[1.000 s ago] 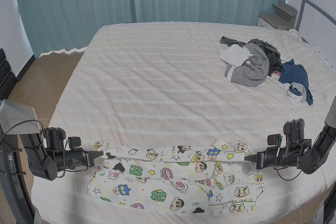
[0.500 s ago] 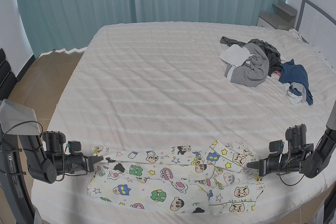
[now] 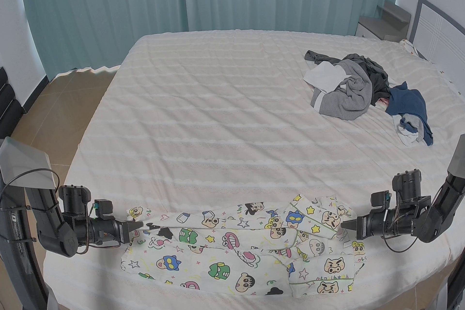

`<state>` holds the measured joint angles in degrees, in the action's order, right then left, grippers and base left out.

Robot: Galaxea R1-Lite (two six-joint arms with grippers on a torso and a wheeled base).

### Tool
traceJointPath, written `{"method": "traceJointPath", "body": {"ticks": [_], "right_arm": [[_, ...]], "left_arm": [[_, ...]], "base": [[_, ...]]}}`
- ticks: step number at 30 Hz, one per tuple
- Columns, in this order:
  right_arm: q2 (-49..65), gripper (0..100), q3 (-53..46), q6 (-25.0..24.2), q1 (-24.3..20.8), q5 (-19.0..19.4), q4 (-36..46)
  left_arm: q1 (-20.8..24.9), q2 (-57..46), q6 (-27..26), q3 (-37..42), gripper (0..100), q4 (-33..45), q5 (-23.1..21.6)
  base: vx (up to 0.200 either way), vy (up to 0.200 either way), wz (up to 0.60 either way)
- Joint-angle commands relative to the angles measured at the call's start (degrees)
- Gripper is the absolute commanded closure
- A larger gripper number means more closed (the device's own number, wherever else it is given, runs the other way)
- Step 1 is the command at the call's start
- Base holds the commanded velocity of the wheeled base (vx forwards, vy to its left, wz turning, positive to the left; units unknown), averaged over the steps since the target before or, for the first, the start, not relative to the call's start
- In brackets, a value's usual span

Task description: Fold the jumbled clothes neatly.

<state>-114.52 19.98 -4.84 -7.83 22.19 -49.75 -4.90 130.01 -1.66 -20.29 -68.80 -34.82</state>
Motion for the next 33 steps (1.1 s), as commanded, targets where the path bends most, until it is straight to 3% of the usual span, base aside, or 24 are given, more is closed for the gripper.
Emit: {"method": "traceJointPath", "body": {"ticks": [1, 2, 9, 15, 28, 33], "right_arm": [[-2.02, 0, 1.20, 0.01, -0.08, -0.83, -0.26], [-2.29, 0, 1.38, -0.08, -0.08, -0.83, -0.26], [-3.34, 0, 2.34, -0.52, 0.09, -0.92, -0.52], [-4.31, 0, 6.04, -6.23, -0.70, -2.94, -0.08], [-7.03, 0, 7.09, -6.50, -4.48, -3.38, 0.09], [-8.53, 0, 8.23, -6.50, -5.88, -5.66, 0.00]], "left_arm": [[-0.02, 0.15, -0.01, 0.33, 100, -0.01, 0.01], [-0.02, 0.15, -0.10, 0.51, 0, -0.01, 0.10], [0.07, 0.24, -0.01, 0.33, 0, -0.01, 0.10], [-0.55, 0.24, 1.48, -0.02, 0, -2.39, 0.19], [-0.55, -1.25, 15.46, 1.74, 0, -9.51, 0.01], [-0.64, -1.08, 21.43, 1.83, 0, -13.46, 0.10]], "base": [[0.000, 0.000, 0.00], [0.000, 0.000, 0.00], [0.000, 0.000, 0.00], [0.000, 0.000, 0.00], [0.000, 0.000, 0.00], [0.000, 0.000, 0.00]]}}
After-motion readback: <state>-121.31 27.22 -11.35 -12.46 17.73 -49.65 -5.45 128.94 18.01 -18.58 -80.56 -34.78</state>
